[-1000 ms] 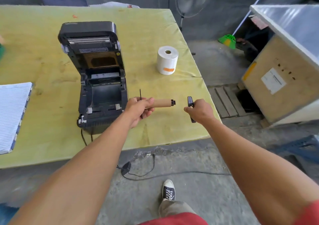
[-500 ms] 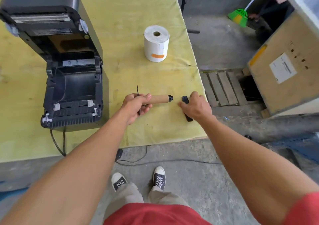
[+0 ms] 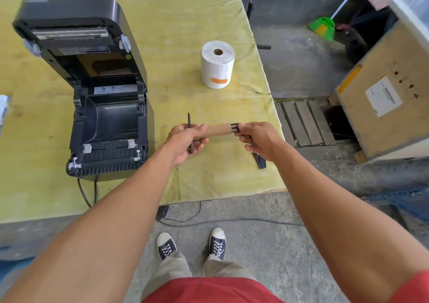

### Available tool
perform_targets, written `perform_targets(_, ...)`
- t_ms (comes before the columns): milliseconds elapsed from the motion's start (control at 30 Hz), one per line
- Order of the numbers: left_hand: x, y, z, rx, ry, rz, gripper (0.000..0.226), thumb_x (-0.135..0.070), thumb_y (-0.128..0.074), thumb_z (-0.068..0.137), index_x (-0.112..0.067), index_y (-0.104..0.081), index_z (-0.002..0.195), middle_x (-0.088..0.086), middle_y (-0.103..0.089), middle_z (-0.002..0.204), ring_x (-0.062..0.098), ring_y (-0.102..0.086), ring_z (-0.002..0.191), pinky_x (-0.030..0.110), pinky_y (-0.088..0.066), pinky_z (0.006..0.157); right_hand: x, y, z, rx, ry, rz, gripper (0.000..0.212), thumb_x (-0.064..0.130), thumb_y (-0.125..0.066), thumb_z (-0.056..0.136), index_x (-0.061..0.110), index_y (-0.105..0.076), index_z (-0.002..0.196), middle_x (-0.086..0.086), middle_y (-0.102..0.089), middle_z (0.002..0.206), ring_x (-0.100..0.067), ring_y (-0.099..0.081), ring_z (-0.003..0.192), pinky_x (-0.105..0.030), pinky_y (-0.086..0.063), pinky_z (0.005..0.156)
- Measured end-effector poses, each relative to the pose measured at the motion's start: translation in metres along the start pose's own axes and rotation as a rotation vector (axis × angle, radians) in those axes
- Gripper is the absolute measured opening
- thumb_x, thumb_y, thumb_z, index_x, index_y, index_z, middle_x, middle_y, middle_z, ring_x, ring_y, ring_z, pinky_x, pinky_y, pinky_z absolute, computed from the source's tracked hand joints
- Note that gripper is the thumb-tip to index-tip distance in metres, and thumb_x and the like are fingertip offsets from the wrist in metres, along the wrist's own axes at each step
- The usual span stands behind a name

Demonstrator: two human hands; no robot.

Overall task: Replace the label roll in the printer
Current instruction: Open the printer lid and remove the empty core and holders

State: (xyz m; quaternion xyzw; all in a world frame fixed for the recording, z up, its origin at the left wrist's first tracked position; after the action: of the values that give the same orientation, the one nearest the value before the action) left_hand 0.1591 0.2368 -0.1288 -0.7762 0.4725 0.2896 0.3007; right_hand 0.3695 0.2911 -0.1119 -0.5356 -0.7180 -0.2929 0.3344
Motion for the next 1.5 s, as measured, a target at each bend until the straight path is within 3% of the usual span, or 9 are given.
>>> perform_targets(200,0.006,0.039,-0.004,-0.114,0.036,-0.032,0.027,-0.014,-0.072,0.087,-0.008,-0.059,0.111,0.014,-0.066,0.107,0.015,-0.068,0.070,0.021,-0.047,0.043,0.011,0.063,-0.002,-0.380,0.084,0.055,0.022,0.014,-0.046,0.102,0.013,-0.065,0.114,-0.007,-0.065,0.096,-0.014,-0.060,0.074,-0.029,-0.051,0.063)
perform_targets(433,0.014,0.039,-0.010,-0.116,0.057,-0.039,0.010,-0.014,-0.067,0.091,-0.011,-0.061,0.099,0.010,-0.065,0.102,0.014,-0.065,0.069,0.021,-0.045,0.046,0.007,0.018,0.006,0.064,0.020,-0.495,0.025,0.010,-0.045,0.103,0.009,-0.069,0.110,-0.007,-0.048,0.079,-0.018,-0.048,0.066,-0.029,-0.050,0.055)
perform_targets(600,0.018,0.039,-0.013,-0.117,0.060,-0.039,0.013,-0.013,-0.068,0.091,-0.012,-0.060,0.101,0.010,-0.064,0.104,0.015,-0.065,0.068,0.021,-0.044,0.049,0.005,-0.004,0.020,0.002,0.073,-0.731,0.028,0.011,-0.042,0.104,0.014,-0.070,0.109,-0.004,-0.044,0.065,-0.019,-0.035,0.048,-0.024,-0.037,0.044)
perform_targets(733,0.020,0.042,-0.014,-0.118,0.065,-0.045,0.013,-0.013,-0.067,0.092,-0.012,-0.060,0.103,0.010,-0.064,0.107,0.015,-0.065,0.069,0.021,-0.044,0.048,0.017,0.000,0.027,-0.139,0.212,-0.792,0.024,0.018,-0.049,0.102,0.017,-0.069,0.115,-0.005,-0.060,0.109,-0.017,-0.053,0.062,-0.029,-0.046,0.059)
perform_targets(833,0.018,0.042,-0.015,-0.123,0.064,-0.063,0.010,-0.014,-0.064,0.093,-0.012,-0.060,0.102,0.010,-0.063,0.105,0.014,-0.064,0.069,0.021,-0.045,0.050,0.023,0.002,0.023,-0.145,0.228,-0.649,0.026,0.027,-0.055,0.099,0.013,-0.067,0.118,-0.007,-0.064,0.105,-0.023,-0.060,0.079,-0.032,-0.050,0.064)
perform_targets(967,0.012,0.032,-0.016,-0.124,0.059,-0.150,0.010,-0.015,-0.063,0.094,-0.010,-0.060,0.102,0.010,-0.064,0.100,0.014,-0.063,0.069,0.022,-0.044,0.052,0.011,-0.021,0.009,0.136,0.048,-0.247,0.052,0.050,-0.070,0.087,0.014,-0.063,0.123,-0.008,-0.067,0.101,-0.016,-0.059,0.075,-0.029,-0.051,0.060)
perform_targets(1067,0.005,0.015,-0.019,-0.095,0.054,-0.162,0.010,-0.015,-0.062,0.095,-0.009,-0.060,0.102,0.008,-0.064,0.091,0.013,-0.062,0.065,0.022,-0.041,0.050,0.012,-0.043,0.001,0.238,0.046,-0.121,0.045,0.042,-0.076,0.084,0.013,-0.067,0.119,-0.007,-0.066,0.098,-0.012,-0.056,0.069,-0.025,-0.048,0.056)
perform_targets(1300,0.000,-0.007,-0.029,0.000,0.066,-0.125,0.020,-0.025,-0.048,0.103,-0.008,-0.059,0.104,0.013,-0.069,0.091,0.010,-0.044,0.054,0.018,-0.031,0.040,0.032,-0.044,0.001,0.044,0.112,0.292,0.038,0.033,-0.071,0.091,0.006,-0.066,0.117,-0.003,-0.065,0.092,-0.016,-0.064,0.081,-0.029,-0.054,0.066)
perform_targets(1500,0.012,0.024,-0.026,-0.163,0.072,-0.098,0.030,-0.023,-0.040,0.103,0.001,-0.059,0.100,0.017,-0.061,0.088,0.017,-0.049,0.060,0.020,-0.043,0.040,0.038,-0.032,-0.004,-0.013,0.182,-0.409,0.043,0.042,-0.067,0.092,0.001,-0.066,0.105,-0.014,-0.066,0.088,-0.022,-0.062,0.074,-0.033,-0.057,0.064)
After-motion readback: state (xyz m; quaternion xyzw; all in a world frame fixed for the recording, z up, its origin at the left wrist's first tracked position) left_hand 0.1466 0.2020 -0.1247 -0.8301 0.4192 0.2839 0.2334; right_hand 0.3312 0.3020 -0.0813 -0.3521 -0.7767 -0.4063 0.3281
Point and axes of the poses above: each hand's wrist, its own z-axis towards the middle knuckle, its own y-axis out of the back of the hand, x = y × z, the point moved 8 cm from there along z, towards the middle knuckle
